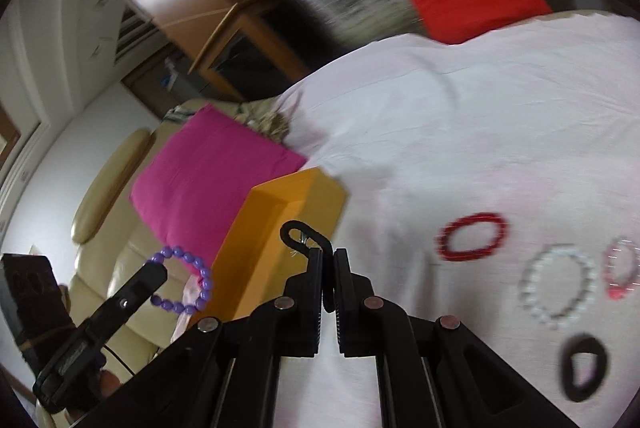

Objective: Organize jewelry
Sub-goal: 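Carry purple bracelet and hair tie into the orange box and open both tools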

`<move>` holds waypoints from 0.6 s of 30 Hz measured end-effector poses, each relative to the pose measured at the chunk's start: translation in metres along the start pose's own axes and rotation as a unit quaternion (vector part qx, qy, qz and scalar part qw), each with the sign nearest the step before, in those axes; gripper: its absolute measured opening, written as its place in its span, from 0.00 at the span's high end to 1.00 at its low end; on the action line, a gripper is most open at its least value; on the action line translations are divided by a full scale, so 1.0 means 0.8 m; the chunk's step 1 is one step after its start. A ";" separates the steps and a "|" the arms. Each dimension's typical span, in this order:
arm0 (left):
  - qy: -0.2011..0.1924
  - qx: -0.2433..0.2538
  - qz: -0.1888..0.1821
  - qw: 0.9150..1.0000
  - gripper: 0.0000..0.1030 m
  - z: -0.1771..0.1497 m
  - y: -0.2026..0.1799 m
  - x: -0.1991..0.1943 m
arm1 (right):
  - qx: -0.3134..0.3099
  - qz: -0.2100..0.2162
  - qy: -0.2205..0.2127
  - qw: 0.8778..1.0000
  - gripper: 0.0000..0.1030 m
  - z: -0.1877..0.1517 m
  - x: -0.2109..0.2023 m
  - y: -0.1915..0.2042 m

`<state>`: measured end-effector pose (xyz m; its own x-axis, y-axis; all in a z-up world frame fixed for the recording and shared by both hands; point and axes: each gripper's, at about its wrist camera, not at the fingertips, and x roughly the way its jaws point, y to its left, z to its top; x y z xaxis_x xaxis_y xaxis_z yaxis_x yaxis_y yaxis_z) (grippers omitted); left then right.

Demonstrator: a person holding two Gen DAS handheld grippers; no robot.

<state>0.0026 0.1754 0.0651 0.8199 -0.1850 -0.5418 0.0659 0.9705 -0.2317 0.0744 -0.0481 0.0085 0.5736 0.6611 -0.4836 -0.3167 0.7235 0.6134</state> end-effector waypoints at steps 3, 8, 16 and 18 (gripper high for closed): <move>0.002 -0.014 0.050 0.999 0.91 -0.004 0.038 0.003 | -0.025 0.006 0.015 1.000 0.94 0.000 0.032 0.038; 0.035 -0.058 0.095 0.993 0.91 -0.020 0.108 0.036 | -0.051 0.006 0.053 0.997 0.94 -0.004 0.094 0.090; 0.099 -0.091 0.131 0.982 0.91 -0.037 0.146 0.086 | -0.078 -0.027 0.094 0.992 0.94 -0.013 0.173 0.133; 0.110 -0.100 0.139 0.979 0.91 -0.040 0.153 0.095 | -0.081 -0.036 0.104 0.991 0.94 -0.014 0.188 0.137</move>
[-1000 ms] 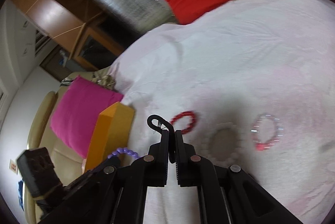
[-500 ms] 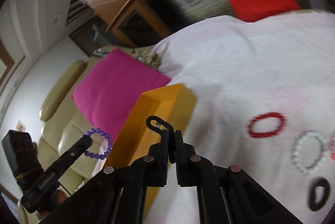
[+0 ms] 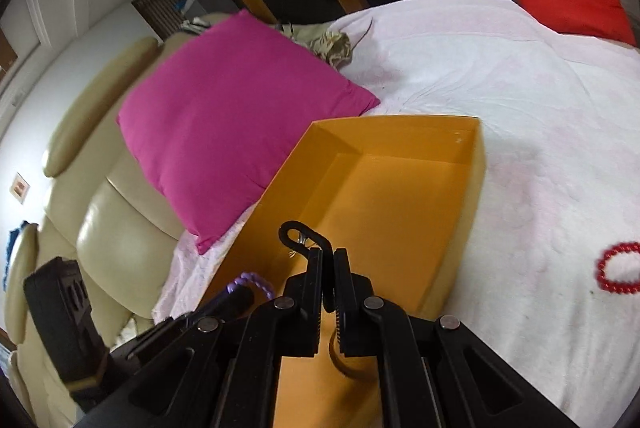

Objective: Organize jewelry
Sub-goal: 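Carry purple bracelet and hair tie into the orange box and open both tools, then move both open tools back over the table toward the remaining bracelets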

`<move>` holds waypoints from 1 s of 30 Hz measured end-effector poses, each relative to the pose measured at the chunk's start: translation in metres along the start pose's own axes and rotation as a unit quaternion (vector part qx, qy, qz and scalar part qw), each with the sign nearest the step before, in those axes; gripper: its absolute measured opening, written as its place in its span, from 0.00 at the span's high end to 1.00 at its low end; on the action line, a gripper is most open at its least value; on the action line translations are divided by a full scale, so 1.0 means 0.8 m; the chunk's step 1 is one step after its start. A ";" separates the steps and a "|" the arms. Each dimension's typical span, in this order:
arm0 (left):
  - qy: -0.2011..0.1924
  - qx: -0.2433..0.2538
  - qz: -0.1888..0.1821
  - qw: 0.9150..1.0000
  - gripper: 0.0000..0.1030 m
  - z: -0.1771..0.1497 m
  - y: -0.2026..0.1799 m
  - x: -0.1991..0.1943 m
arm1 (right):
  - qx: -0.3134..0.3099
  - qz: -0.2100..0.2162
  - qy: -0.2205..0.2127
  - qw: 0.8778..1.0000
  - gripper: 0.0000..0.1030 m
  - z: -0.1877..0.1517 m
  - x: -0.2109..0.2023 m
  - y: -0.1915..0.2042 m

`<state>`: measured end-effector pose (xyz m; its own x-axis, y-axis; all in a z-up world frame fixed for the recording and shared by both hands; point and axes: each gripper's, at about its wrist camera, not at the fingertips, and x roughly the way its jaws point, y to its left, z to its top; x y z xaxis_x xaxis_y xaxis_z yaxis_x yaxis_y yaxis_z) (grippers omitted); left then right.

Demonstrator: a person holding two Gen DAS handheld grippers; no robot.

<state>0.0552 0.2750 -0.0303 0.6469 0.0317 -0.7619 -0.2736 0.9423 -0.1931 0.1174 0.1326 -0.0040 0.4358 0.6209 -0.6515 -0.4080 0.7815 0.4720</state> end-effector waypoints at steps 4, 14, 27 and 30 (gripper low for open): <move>0.008 -0.009 0.021 1.000 0.91 0.002 0.008 0.010 | -0.011 -0.024 0.024 0.999 0.94 0.007 0.028 0.007; 0.040 -0.021 0.072 0.996 0.91 -0.003 0.021 0.024 | 0.001 -0.054 0.063 0.997 0.92 0.014 0.069 0.012; -0.028 -0.004 0.108 0.994 0.41 0.001 -0.007 -0.010 | 0.027 -0.043 -0.023 0.998 0.63 0.036 -0.036 -0.027; -0.060 0.016 0.119 0.991 0.39 0.001 -0.028 -0.024 | 0.037 -0.057 -0.055 0.996 0.61 0.038 -0.085 -0.056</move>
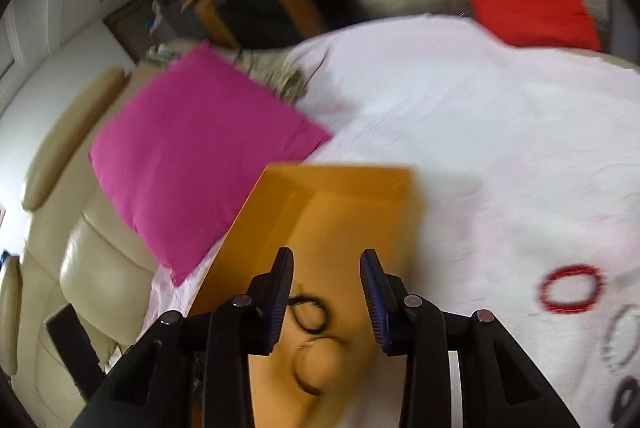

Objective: Organize jewelry
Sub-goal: 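Move both open tools back over the table toward the remaining bracelets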

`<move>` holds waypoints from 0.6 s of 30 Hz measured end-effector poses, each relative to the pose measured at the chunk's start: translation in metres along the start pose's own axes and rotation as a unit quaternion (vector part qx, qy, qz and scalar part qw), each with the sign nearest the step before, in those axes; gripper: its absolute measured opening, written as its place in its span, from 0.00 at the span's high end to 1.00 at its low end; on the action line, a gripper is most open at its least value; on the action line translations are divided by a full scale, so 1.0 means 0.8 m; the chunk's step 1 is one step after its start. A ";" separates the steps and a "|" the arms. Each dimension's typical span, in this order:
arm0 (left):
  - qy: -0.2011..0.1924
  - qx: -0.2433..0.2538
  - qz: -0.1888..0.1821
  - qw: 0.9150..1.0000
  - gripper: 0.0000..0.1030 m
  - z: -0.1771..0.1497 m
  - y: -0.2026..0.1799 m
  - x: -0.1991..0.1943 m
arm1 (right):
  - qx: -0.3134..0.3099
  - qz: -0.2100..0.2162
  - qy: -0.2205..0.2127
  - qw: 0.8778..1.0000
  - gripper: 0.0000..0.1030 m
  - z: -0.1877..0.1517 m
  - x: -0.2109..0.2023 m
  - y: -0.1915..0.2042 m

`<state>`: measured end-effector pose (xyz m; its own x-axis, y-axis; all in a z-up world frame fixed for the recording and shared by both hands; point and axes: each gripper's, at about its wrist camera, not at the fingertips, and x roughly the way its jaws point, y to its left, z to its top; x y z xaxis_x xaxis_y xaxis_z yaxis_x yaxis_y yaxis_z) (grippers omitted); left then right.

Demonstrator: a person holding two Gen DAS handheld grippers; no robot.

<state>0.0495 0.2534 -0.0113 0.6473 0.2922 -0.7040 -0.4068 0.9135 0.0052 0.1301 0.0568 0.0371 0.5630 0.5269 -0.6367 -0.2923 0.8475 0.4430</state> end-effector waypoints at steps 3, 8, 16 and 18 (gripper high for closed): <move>-0.038 0.018 0.008 0.999 0.36 0.002 -0.021 -0.022 | 0.006 -0.029 -0.031 0.999 0.60 0.001 -0.047 -0.042; -0.095 0.056 0.009 0.994 0.27 -0.003 -0.067 -0.056 | 0.038 -0.085 -0.073 0.993 0.55 -0.019 -0.119 -0.126; -0.142 0.162 -0.056 0.975 0.17 -0.033 -0.175 -0.094 | 0.080 -0.138 -0.110 0.981 0.54 -0.063 -0.190 -0.218; -0.138 0.185 -0.081 0.970 0.17 -0.042 -0.198 -0.096 | 0.092 -0.137 -0.107 0.980 0.51 -0.072 -0.195 -0.233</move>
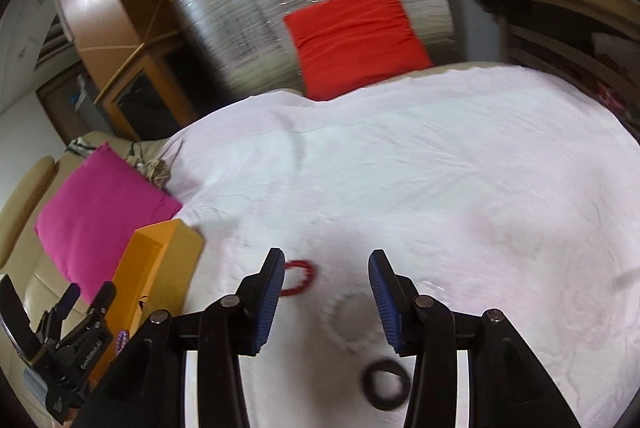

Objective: Organize jewelry
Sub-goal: 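Move both open tools back over the table toward the remaining bracelets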

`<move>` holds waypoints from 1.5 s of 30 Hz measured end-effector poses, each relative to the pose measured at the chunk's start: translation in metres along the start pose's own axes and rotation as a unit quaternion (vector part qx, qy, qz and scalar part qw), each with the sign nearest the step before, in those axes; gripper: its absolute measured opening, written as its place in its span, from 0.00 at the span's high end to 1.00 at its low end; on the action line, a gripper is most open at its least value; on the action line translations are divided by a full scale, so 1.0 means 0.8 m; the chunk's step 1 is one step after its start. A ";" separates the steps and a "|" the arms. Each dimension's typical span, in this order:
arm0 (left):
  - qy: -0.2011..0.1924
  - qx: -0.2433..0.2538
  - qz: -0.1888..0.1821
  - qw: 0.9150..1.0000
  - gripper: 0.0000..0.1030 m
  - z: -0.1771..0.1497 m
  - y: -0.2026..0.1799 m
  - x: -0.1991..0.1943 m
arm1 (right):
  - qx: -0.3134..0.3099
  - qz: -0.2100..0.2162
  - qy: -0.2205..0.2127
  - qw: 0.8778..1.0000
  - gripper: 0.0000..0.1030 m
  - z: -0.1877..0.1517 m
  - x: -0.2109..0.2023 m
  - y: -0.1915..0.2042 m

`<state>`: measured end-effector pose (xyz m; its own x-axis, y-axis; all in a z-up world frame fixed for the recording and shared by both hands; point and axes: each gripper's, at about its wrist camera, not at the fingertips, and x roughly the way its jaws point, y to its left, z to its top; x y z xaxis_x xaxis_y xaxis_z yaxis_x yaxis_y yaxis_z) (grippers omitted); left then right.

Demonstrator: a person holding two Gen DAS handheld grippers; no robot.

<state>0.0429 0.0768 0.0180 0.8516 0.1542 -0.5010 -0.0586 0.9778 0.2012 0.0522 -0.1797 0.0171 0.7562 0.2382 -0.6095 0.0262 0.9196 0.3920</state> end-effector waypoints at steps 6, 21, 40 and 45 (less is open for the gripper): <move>0.043 0.050 -0.041 0.997 0.17 -0.006 -0.059 0.024 | 0.034 0.005 0.051 0.998 0.51 -0.020 0.012 -0.059; 0.085 0.077 -0.057 0.992 0.17 -0.022 -0.123 0.042 | 0.074 0.012 0.102 0.992 0.51 -0.029 0.008 -0.120; 0.083 0.115 -0.073 0.987 0.17 -0.021 -0.165 0.037 | 0.083 0.018 0.125 0.989 0.51 -0.027 0.027 -0.119; 0.087 0.116 -0.073 0.987 0.17 -0.022 -0.164 0.037 | 0.083 0.020 0.132 0.988 0.51 -0.027 0.030 -0.121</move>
<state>0.0669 -0.0443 -0.0381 0.7393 0.0561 -0.6711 0.1959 0.9355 0.2941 0.0536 -0.2563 -0.0502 0.5631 0.3660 -0.7409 0.1235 0.8493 0.5133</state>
